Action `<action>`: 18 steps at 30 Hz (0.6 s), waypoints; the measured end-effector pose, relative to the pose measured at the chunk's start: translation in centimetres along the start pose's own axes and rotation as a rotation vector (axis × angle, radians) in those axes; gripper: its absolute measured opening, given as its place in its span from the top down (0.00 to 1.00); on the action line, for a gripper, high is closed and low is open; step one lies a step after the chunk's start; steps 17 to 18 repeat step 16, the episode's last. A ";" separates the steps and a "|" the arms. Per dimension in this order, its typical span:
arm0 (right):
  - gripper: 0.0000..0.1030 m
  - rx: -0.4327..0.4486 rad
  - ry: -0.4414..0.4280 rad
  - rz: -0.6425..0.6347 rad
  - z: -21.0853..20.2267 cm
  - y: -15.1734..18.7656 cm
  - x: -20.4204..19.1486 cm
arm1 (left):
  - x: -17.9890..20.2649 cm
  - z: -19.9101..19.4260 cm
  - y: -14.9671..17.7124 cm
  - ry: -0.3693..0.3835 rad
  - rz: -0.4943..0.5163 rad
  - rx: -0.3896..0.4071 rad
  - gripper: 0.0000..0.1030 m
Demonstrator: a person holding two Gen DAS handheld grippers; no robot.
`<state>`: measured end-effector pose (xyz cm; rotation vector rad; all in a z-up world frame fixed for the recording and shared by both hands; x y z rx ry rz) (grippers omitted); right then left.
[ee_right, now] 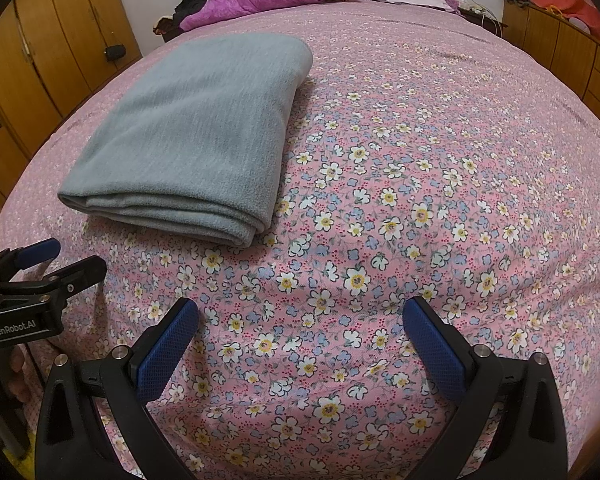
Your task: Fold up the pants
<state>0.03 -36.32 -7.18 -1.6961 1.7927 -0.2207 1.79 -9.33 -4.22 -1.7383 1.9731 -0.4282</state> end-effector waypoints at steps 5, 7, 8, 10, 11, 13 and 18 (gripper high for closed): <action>0.03 0.000 0.001 0.000 0.0 0.0 -0.1 | 0.0 0.0 0.0 0.000 0.000 0.000 0.03; 0.03 0.000 0.001 0.000 0.0 0.0 -0.1 | 0.0 0.0 0.0 0.000 0.000 0.000 0.03; 0.03 0.000 0.001 -0.001 0.1 0.0 0.0 | 0.0 0.0 0.0 0.000 0.000 0.000 0.03; 0.03 -0.001 0.001 -0.001 0.1 0.0 0.1 | 0.0 0.0 0.0 0.000 0.000 0.000 0.03; 0.03 -0.001 0.001 -0.001 0.1 0.0 0.1 | 0.0 0.0 0.0 0.000 0.000 0.000 0.03; 0.03 0.000 0.001 -0.001 0.1 0.0 0.1 | 0.0 0.0 0.0 0.000 0.000 0.000 0.03; 0.03 0.000 0.001 -0.001 0.1 0.0 0.1 | -0.1 0.0 0.0 0.000 0.001 0.000 0.03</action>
Point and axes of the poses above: each gripper's, at about its wrist camera, not at the fingertips, and z roughly the way its jaws point, x to its right, y to its underside, the point moved 5 cm from there along z, roughly the way its jaws point, and after that the axes turned 11 degrees about -y, right-handed, at the moved point
